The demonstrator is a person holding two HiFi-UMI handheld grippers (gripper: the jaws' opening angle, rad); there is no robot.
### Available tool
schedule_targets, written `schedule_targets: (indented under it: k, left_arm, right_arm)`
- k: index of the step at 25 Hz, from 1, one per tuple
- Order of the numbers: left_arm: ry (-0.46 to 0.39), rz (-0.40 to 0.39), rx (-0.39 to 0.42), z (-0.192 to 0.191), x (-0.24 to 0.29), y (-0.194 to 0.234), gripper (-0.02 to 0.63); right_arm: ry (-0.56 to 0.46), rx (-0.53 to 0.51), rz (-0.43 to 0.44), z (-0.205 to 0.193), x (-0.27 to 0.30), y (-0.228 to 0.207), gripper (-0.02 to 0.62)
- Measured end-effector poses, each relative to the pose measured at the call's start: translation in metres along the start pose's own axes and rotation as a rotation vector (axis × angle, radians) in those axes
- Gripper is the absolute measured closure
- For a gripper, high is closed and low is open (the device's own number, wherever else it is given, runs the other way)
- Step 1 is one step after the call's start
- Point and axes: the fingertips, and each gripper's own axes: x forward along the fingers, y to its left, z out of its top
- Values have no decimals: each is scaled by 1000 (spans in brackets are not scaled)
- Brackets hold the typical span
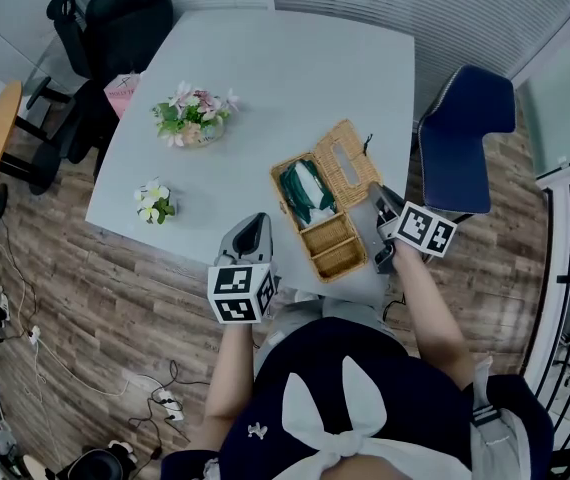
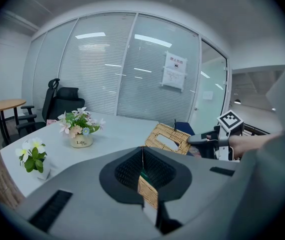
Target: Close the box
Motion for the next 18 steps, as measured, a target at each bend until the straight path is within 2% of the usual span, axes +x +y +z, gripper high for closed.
schedule_targets:
  k: [18]
  left_arm:
    - [5,-12,2,-1,5,0,583]
  right_arm:
    - [28,-150,-11,-10,2,16,543]
